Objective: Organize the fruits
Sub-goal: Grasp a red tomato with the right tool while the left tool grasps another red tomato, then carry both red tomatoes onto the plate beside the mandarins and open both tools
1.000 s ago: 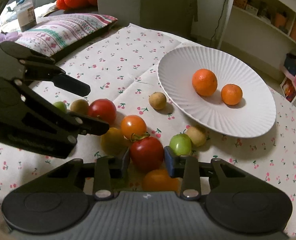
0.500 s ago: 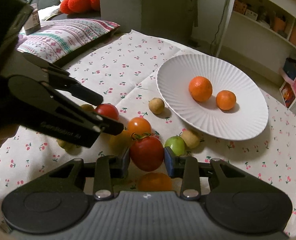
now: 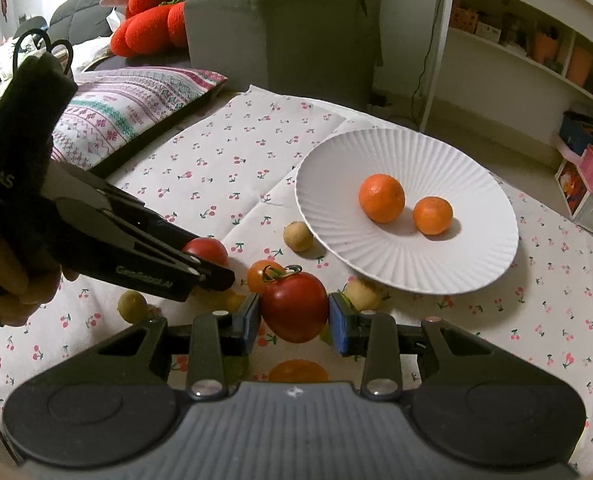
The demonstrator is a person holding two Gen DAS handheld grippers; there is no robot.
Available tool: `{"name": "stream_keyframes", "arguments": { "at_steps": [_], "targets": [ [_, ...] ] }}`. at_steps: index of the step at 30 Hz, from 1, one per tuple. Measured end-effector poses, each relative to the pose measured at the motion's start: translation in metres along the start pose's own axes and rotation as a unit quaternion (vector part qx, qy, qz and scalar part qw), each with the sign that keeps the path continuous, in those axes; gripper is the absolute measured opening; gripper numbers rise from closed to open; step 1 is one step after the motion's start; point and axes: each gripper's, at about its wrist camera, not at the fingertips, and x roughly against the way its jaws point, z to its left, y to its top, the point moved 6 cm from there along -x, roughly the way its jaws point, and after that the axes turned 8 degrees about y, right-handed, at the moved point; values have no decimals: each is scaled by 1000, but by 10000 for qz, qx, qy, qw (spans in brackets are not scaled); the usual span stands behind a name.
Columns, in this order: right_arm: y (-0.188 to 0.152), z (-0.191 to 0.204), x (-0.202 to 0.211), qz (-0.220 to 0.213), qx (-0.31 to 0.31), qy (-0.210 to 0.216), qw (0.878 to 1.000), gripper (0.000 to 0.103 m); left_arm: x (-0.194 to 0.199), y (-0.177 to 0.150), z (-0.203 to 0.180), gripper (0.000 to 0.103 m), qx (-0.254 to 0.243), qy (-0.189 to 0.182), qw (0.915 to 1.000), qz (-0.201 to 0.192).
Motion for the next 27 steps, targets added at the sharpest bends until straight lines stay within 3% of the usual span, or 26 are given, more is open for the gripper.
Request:
{"name": "stream_keyframes", "arguments": {
  "at_steps": [10,18,27],
  "targets": [
    [-2,0,2,-27,6,-7,10000,33,14,8,-11,14,-298,369,9982,-363],
    [2,-7,12,-161,-82,-48,9998,33,26,15,-17,14,-232,600,9963,-568],
    [9,-37,30,-413,-377,-279,9980,33,46,31,-44,14,-378,554,9928,-996]
  ]
}}
